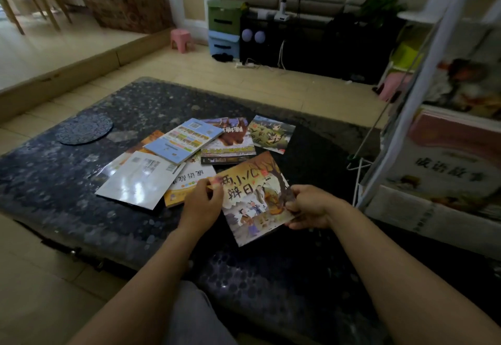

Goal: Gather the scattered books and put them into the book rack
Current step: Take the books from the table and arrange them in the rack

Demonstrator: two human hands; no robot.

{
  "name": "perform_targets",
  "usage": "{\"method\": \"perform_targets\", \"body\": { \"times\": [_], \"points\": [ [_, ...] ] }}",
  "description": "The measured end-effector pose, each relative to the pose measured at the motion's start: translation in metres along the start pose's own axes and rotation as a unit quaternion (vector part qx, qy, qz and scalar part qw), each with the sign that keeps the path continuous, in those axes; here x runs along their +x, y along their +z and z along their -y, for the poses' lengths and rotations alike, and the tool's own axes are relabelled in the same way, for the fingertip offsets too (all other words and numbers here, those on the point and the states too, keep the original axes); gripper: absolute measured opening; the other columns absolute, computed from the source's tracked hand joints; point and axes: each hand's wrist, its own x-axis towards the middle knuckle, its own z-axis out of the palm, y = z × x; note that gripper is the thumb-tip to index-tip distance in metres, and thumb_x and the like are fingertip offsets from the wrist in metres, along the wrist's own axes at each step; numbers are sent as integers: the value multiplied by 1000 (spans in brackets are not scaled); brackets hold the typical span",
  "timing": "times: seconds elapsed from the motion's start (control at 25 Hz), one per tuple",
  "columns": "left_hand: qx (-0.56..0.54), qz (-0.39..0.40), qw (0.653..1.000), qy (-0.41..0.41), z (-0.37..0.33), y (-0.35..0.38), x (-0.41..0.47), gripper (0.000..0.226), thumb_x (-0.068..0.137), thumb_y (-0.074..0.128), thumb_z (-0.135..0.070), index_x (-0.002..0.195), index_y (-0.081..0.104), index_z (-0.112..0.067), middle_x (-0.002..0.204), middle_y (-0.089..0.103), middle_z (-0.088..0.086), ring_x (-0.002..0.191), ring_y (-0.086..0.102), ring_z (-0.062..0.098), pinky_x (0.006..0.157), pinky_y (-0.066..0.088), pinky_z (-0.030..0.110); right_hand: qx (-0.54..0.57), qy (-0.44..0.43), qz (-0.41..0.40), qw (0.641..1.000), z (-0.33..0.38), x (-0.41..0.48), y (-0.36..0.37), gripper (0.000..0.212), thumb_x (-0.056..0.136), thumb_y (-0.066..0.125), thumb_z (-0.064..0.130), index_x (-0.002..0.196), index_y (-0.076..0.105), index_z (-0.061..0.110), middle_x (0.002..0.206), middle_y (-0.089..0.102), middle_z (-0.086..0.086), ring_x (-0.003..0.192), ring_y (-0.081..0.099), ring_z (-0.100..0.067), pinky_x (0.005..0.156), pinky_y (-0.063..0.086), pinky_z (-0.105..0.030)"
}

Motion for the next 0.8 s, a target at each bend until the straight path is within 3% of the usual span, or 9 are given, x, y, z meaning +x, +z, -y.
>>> {"method": "perform_targets", "body": {
  "times": [0.08,0.16,0.28,0.36,0.44,0.52,0.64,0.72,0.8],
  "points": [
    [-165,38,983,-65,-48,1,1,12,96,58,-22,108,57,-21,104,65,7,93,65,28,76,55,44,24,-34,-17,999,9,-23,-7,22,99,45,-2,108,58,14,105,66,-17,72,70,-28,55,56,-34],
    [-277,43,956,-90,-94,-3,2,25,92,59,-9,109,56,-26,108,66,9,95,68,27,81,58,50,28,-64,-43,997,22,-50,-17,20,99,48,2,111,58,14,106,67,-16,82,71,-30,59,58,-35],
    [-306,60,949,-36,-156,-12,-1,28,90,59,-1,103,57,-25,105,69,11,93,70,29,79,59,51,-38,-113,-109,987,41,-99,-45,6,96,61,14,98,58,18,102,65,-9,93,67,-26,65,58,-36],
    [-313,75,946,33,-198,-17,-11,30,91,57,3,100,56,-26,102,69,7,92,70,24,72,60,41,-128,-156,-182,963,53,-131,-68,19,90,70,25,97,53,21,99,63,-5,91,64,-22,67,57,-36],
    [-323,89,939,80,-240,-17,-24,33,90,54,7,99,56,-25,98,70,5,88,71,20,66,59,35,-197,-206,-282,916,62,-161,-98,42,84,73,30,113,46,18,105,59,-4,93,61,-23,74,55,-37],
    [-331,115,930,113,-279,-13,-34,33,89,54,7,102,55,-24,101,70,10,90,72,24,73,60,44,-207,-267,-341,877,70,-190,-130,66,84,73,31,136,34,18,110,56,-3,102,60,-25,83,55,-41],
    [-316,154,919,176,-339,2,-51,34,85,57,1,108,55,-24,109,67,12,97,70,28,78,58,55,-193,-351,-359,843,75,-232,-180,97,84,75,28,155,9,30,131,54,-3,118,57,-25,96,52,-47],
    [-301,160,916,210,-378,18,-62,31,89,56,2,110,52,-20,108,66,11,95,70,27,76,60,53,-210,-367,-386,820,72,-259,-211,107,84,76,24,158,-2,33,132,54,-6,115,57,-25,97,52,-45],
    [-287,172,909,250,-417,34,-77,31,91,54,5,112,49,-18,107,65,10,95,69,26,75,61,48,-241,-373,-436,783,66,-281,-241,103,84,77,21,159,6,31,134,55,-10,118,56,-28,99,51,-45]
  ]
}}
